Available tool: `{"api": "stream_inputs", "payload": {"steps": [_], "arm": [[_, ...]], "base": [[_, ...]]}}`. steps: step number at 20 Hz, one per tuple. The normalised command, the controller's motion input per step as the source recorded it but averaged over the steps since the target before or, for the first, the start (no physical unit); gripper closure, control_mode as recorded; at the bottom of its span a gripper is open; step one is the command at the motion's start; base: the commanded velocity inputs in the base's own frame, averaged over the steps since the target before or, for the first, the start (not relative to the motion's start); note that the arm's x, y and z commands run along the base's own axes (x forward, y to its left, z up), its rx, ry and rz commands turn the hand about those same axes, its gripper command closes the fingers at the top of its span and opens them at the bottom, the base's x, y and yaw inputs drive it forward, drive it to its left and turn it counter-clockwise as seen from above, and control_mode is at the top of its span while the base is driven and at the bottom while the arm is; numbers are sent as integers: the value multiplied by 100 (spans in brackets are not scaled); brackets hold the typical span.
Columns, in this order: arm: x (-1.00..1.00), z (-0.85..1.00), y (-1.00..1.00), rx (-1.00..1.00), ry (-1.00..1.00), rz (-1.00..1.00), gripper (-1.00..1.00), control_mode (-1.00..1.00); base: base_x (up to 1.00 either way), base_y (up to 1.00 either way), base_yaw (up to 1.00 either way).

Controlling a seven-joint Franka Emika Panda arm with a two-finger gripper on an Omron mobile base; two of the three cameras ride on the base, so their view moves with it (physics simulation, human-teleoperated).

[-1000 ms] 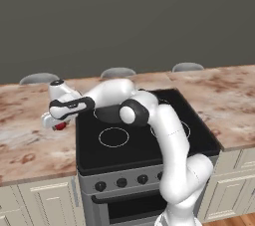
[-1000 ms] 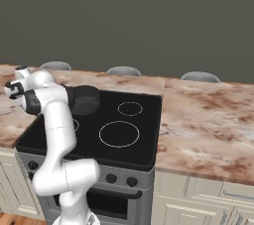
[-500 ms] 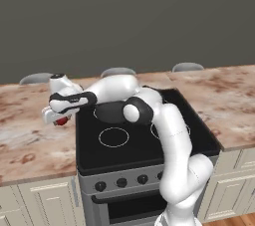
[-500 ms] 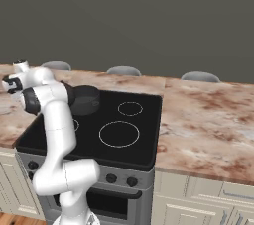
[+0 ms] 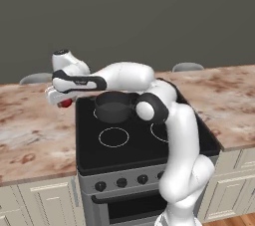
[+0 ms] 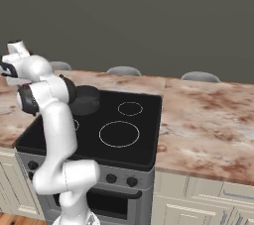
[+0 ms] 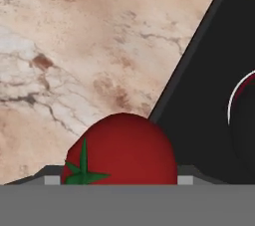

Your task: Turn on the burner for the pot on the stove. Wait thirty seconds for the pot to heat up. Then add the tomato to the pot.

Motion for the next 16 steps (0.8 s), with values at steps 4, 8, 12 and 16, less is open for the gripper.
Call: {"api": "stream_inputs", "payload": {"steps": [4, 8, 12, 16], "arm": [[-24, 100, -55, 0, 0, -4, 100, -100], [-20, 54, -84, -1, 0, -6, 100, -100], [-5, 2, -100, -4, 0, -9, 100, -100], [0, 0, -96, -3, 0, -8, 100, -100]], "base": [[0, 0, 0], [0, 0, 0], [0, 0, 0], [0, 0, 0]]}}
